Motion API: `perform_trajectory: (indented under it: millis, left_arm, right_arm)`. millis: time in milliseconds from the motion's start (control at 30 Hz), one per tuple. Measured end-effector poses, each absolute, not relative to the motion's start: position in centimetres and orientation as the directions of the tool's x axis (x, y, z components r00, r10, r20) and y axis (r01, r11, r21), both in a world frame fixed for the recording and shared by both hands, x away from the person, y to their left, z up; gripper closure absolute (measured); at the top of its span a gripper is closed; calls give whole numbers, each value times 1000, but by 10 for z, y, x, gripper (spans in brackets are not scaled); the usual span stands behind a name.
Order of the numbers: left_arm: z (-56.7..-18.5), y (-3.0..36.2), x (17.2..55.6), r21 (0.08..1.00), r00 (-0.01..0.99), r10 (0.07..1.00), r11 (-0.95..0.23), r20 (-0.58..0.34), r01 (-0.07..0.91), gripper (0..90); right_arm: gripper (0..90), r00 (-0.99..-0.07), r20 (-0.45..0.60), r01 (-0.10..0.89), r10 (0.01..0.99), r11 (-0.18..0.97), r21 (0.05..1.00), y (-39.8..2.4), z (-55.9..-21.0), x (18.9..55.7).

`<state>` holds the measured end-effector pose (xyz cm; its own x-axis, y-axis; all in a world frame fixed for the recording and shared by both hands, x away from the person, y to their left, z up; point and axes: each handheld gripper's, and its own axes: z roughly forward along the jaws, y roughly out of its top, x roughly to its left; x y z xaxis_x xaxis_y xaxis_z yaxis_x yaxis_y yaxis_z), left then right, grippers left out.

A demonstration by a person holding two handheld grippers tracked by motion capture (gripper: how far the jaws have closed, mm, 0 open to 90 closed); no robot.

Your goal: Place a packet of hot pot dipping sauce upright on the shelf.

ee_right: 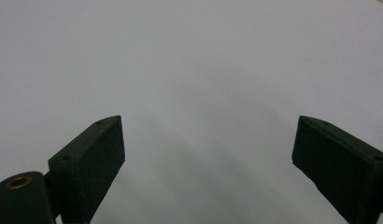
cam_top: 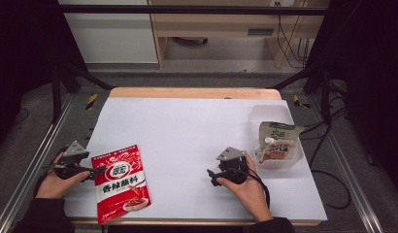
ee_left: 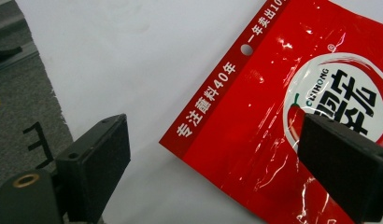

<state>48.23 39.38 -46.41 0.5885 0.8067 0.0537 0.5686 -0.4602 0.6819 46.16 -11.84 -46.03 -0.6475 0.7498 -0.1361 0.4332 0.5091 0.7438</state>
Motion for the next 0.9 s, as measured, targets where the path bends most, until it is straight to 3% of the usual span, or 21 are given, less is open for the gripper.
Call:
perform_trajectory:
  millis: [900]
  left_arm:
    - [-465, 388, 483, 670, 635, 772, -459, -24, 583, 169]
  right_arm:
    - [100, -661, -132, 429, 738, 517, 741, -118, -461, 462]
